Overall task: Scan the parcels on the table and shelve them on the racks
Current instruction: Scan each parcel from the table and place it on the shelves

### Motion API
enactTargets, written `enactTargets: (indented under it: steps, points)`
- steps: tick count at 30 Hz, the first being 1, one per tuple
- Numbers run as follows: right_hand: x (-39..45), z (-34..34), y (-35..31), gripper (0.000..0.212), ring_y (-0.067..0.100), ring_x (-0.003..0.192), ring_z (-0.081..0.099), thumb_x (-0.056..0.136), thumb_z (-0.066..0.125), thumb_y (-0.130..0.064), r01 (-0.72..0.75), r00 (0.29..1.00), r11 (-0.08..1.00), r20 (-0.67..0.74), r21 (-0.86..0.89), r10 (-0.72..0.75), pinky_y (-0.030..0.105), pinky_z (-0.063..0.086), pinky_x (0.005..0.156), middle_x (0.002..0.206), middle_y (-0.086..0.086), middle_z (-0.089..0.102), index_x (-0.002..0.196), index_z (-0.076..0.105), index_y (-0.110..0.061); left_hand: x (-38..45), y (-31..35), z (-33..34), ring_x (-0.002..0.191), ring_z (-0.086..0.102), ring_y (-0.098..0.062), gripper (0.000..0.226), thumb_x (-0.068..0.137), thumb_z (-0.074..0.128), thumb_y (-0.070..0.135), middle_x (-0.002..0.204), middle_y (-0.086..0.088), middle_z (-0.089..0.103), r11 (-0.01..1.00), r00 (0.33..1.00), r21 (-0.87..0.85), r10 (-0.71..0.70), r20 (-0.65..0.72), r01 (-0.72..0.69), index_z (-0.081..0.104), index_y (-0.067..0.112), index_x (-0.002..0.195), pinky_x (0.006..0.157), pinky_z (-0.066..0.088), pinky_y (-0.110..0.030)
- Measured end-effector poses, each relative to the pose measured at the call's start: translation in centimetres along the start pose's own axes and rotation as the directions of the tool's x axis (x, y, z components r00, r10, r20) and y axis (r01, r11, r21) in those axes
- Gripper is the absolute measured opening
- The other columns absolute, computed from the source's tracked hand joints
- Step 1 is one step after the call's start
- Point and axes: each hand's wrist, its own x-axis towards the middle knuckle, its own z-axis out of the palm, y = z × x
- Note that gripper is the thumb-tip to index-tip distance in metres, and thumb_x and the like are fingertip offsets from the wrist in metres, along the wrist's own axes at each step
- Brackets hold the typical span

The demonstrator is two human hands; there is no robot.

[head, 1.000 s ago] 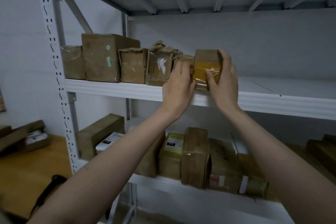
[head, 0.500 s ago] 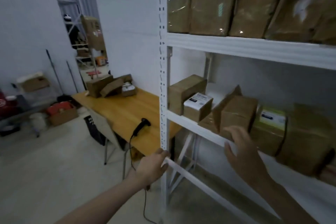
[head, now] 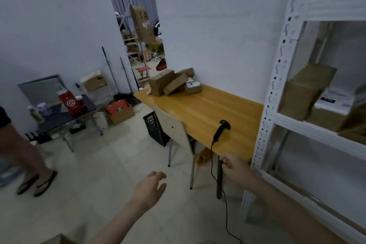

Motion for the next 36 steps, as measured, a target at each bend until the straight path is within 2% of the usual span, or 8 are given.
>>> enactTargets:
  steps: [3,8,12,17,26,29,33,36]
  points:
    - [3.5,1.9,-1.8,0.014,0.013,0.083,0.056,0.095,0.05,-0.01,0.043,0.998,0.999,0.046,0.006,-0.043,0.021,0.044,0.07,0.091,0.001,0.056,0.103,0.051,-0.022,2.5,-1.3,-1.0,0.108,0.059,-0.009,0.035,0.099,0.043,0.039,0.129,0.007,0.052,1.0,1.0,-0.017,0.004,-0.01,-0.004,0.049,0.027,0.131,0.087,0.049,-0.026]
    - [10.3,2.7,-3.6,0.013,0.018,0.081,0.056,0.094,0.049,-0.007,0.032,0.999,0.999,-0.027,0.001,-0.032,0.016,0.041,0.063,0.088,0.004,0.055,0.104,0.057,-0.007,8.7,-2.0,-3.1,0.112,0.057,-0.012,0.036,0.1,0.042,0.037,0.131,0.005,0.05,0.998,0.999,-0.042,0.047,-0.016,-0.048,0.048,0.025,0.133,0.09,0.048,-0.029]
    - [16.6,2.6,-4.2,0.017,0.018,0.093,0.056,0.095,0.049,-0.011,0.0,0.999,1.0,-0.033,0.026,0.001,0.022,0.046,0.074,0.101,0.003,0.053,0.111,0.054,-0.011,15.3,-2.0,-5.0,0.112,0.057,-0.016,0.036,0.1,0.042,0.037,0.132,0.003,0.05,0.995,0.996,-0.037,0.092,-0.013,-0.092,0.047,0.025,0.134,0.091,0.049,-0.034]
    - [25.9,1.7,-4.3,0.017,0.014,0.098,0.054,0.096,0.048,-0.018,-0.047,0.999,0.998,-0.024,0.052,0.048,0.028,0.05,0.084,0.107,0.0,0.05,0.113,0.05,-0.019,24.8,-2.2,-7.3,0.118,0.053,-0.012,0.035,0.101,0.04,0.036,0.136,0.006,0.048,0.989,0.99,-0.043,0.138,-0.011,-0.138,0.046,0.026,0.135,0.09,0.045,-0.024]
    - [39.4,1.3,-3.5,0.027,0.015,0.105,0.053,0.098,0.046,-0.02,-0.158,0.986,0.98,0.075,0.12,0.149,0.028,0.048,0.089,0.121,0.003,0.05,0.124,0.049,-0.014,39.1,-4.2,-8.6,0.115,0.052,-0.009,0.033,0.102,0.037,0.035,0.131,0.008,0.05,0.988,0.989,-0.064,0.145,0.027,-0.143,0.047,0.027,0.133,0.089,0.046,-0.022]
    - [42.3,1.9,-2.9,0.025,0.014,0.102,0.053,0.097,0.048,-0.02,-0.143,0.989,0.981,0.062,0.131,0.136,0.027,0.048,0.085,0.119,0.002,0.049,0.122,0.05,-0.014,42.0,-4.8,-7.6,0.112,0.053,-0.009,0.032,0.102,0.037,0.036,0.128,0.009,0.052,0.985,0.986,-0.064,0.161,0.051,-0.158,0.049,0.027,0.129,0.088,0.047,-0.023]
    - [46.3,2.7,-2.3,0.02,0.01,0.091,0.05,0.096,0.05,-0.017,-0.166,0.986,0.977,0.039,0.132,0.162,0.016,0.042,0.068,0.11,0.0,0.047,0.117,0.05,-0.017,46.2,-6.3,-6.3,0.108,0.055,-0.008,0.027,0.101,0.039,0.035,0.125,0.008,0.053,0.983,0.981,-0.061,0.178,0.074,-0.173,0.051,0.027,0.125,0.087,0.049,-0.026]
    - [49.6,3.3,-2.1,0.017,0.01,0.085,0.049,0.095,0.052,-0.016,-0.185,0.983,0.974,0.011,0.134,0.185,0.016,0.041,0.063,0.101,-0.003,0.047,0.112,0.05,-0.018,50.2,-7.6,-5.9,0.111,0.055,-0.008,0.032,0.102,0.041,0.033,0.131,0.009,0.049,0.981,0.981,-0.087,0.178,0.077,-0.171,0.048,0.028,0.132,0.089,0.048,-0.022]
